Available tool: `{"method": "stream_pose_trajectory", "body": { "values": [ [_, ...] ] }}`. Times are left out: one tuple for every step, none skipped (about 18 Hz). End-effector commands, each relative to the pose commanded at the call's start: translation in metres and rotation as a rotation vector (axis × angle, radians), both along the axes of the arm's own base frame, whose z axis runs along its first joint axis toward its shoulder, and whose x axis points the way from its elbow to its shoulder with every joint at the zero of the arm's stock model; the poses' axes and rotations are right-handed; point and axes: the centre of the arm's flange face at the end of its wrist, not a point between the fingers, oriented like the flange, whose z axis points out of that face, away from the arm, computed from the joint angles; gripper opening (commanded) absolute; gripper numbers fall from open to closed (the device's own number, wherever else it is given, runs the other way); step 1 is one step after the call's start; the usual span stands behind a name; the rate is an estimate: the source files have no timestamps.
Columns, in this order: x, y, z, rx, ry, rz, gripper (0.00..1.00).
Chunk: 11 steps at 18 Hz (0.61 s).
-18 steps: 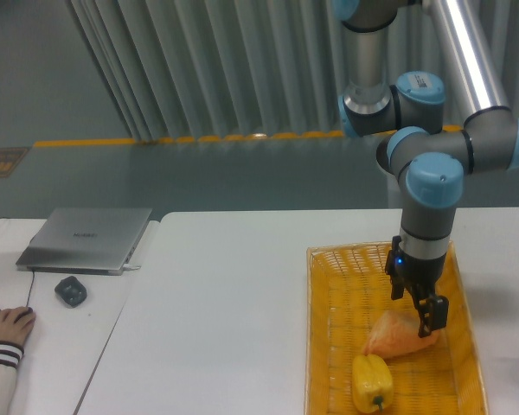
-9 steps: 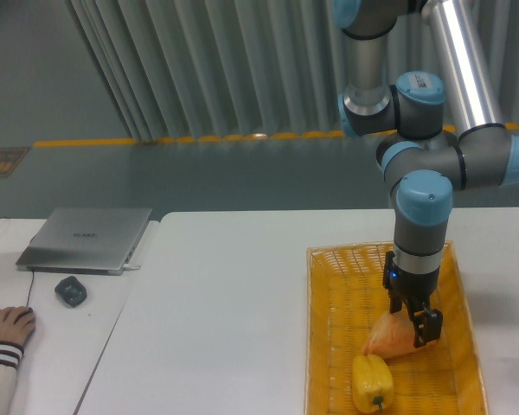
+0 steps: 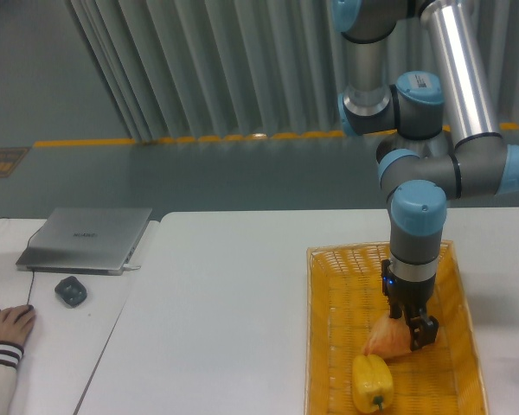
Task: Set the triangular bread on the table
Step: 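Close the gripper on the triangular bread, then lift the bread out of the basket and carry it past the basket rim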
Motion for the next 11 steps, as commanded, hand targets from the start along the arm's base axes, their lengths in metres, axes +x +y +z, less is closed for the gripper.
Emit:
{"method": "stream_pose_trajectory", "body": {
  "values": [
    [-0.001,-0.001,0.001,0.001,0.001,0.002,0.47],
    [-0.001,-0.001,0.004,0.005,0.004,0.002,0.45],
    [0.0,-0.001,0.007,0.009,0.008,0.003,0.44],
    [0.0,-0.002,0.015,0.018,0.016,0.005,0.44],
    [0.001,-0.003,0.021,0.023,0.022,0.005,0.43],
    [0.002,-0.004,0.026,0.031,0.026,0.006,0.42],
    [0.002,-0.006,0.031,0.036,0.03,0.014,0.41],
    [0.003,-0.007,0.038,0.044,0.036,0.018,0.4],
    [0.003,-0.008,0.043,0.049,0.04,0.021,0.4],
    [0.003,-0.01,0.048,0.056,0.046,0.023,0.4],
    [0.004,-0.012,0.056,0.063,0.054,0.026,0.4]
  ]
}}
